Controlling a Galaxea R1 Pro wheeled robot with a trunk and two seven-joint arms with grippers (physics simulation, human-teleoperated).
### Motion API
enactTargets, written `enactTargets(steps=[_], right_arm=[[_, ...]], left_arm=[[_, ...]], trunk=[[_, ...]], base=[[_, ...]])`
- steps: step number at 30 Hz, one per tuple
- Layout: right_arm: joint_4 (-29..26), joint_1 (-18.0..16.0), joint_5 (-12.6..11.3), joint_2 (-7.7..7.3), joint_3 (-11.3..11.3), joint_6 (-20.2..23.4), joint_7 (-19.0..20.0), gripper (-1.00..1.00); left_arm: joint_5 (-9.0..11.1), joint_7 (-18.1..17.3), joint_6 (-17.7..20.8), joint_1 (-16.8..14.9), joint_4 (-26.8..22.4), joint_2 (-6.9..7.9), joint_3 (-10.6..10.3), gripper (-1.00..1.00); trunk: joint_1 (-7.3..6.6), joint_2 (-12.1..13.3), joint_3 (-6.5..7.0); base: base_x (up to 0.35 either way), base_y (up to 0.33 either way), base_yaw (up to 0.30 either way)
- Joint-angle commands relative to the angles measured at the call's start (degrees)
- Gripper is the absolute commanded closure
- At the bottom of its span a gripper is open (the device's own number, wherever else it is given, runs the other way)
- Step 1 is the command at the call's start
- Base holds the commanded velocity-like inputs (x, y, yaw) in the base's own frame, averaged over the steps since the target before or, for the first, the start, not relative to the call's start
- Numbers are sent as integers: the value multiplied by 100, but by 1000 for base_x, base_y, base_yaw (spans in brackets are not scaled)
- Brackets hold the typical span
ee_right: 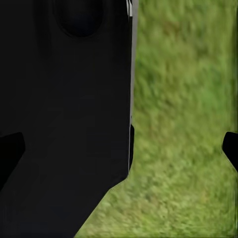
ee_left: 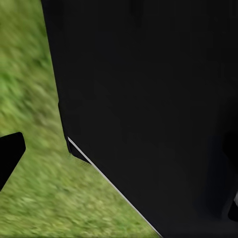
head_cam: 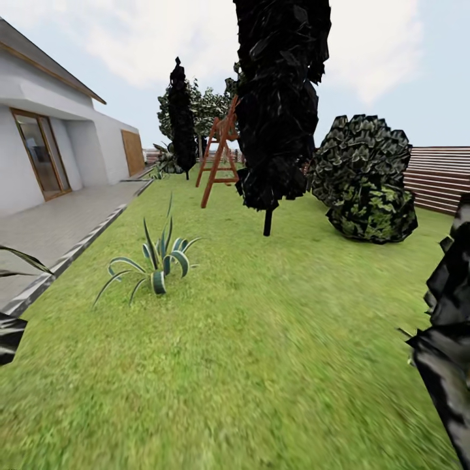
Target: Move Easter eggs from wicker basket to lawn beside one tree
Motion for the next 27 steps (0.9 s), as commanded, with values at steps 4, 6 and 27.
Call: enactTargets(steps=[4, 6, 27], right_arm=[[0, 1, 0, -1, 4, 3, -4, -100], [13, 1, 2, 1, 7, 3, -2, -100], [24, 1, -23, 0, -35, 3, 0, -100]], left_arm=[[-28, -16, 0, 3, -11, 1, 5, -100], [-28, -16, 0, 3, -11, 1, 5, -100], [-28, -16, 0, 3, -11, 1, 5, -100]], trunk=[[4, -1, -3], [4, -1, -3], [4, -1, -3]], base=[[313, 0, 192], [313, 0, 48], [313, 0, 2]])
